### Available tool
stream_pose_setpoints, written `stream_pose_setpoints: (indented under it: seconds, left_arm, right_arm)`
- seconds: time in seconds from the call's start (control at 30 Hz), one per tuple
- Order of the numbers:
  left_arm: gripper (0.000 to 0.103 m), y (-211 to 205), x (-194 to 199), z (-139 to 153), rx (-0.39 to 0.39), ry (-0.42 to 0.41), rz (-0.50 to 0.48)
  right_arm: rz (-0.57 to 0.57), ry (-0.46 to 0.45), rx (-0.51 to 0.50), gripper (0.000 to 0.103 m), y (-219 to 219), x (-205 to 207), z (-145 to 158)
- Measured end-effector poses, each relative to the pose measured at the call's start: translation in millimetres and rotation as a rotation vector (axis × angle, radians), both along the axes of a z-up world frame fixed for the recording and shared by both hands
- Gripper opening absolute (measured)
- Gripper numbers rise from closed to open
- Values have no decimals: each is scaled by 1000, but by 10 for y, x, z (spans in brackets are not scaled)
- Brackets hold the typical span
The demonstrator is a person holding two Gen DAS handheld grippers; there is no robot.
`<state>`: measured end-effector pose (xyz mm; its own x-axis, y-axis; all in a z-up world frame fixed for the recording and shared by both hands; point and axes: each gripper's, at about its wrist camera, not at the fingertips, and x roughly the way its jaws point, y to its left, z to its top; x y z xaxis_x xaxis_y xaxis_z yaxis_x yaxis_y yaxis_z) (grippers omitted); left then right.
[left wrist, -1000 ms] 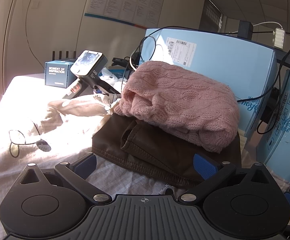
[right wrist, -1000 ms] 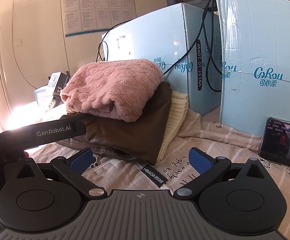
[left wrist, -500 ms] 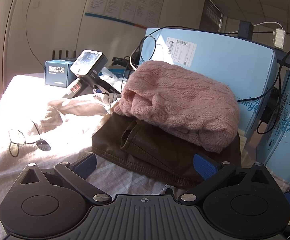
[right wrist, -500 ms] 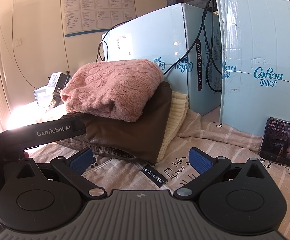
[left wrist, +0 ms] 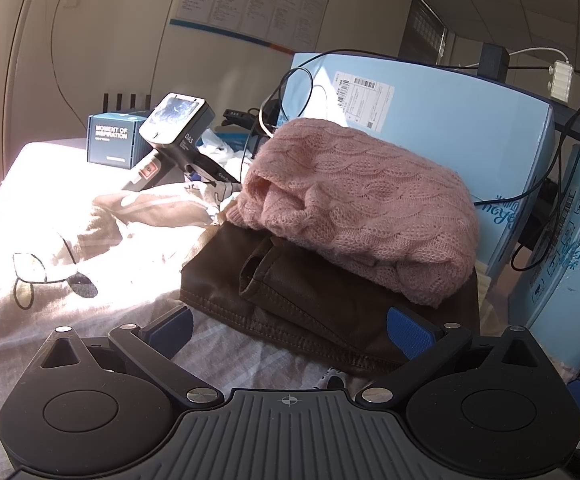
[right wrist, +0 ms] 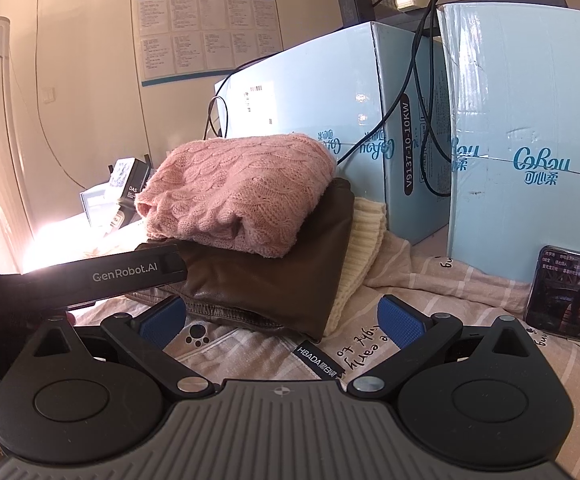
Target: Fold clothes
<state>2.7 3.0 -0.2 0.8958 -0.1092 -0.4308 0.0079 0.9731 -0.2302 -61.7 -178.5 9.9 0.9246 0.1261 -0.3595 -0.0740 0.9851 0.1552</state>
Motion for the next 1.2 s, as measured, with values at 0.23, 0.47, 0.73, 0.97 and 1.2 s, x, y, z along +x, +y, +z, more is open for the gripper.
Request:
stream_pose_setpoints:
  seconds: [0.23,0.47,0.73,0.97,1.2]
  left_arm:
    - [103,57,31,-26,-48,-19,6]
    - [103,204,35,-118,-211,-69,-125]
    - [103,150,-6,-107,-237,-75,-297]
    - [103,-1,-238,-91,-303,-167,-573]
    - [103,-330,-731,-24,-245,-177,-875]
  right_arm:
    - [-41,-23,23,103,-5,-27,27]
    - [-119,-17,55,103,18,-30,4]
    - [-252,0,103,103,30,-312,81]
    - [-379,68,193,103,-134,-1032,15]
    - [-505,50,167,103,-241,-1615,-33]
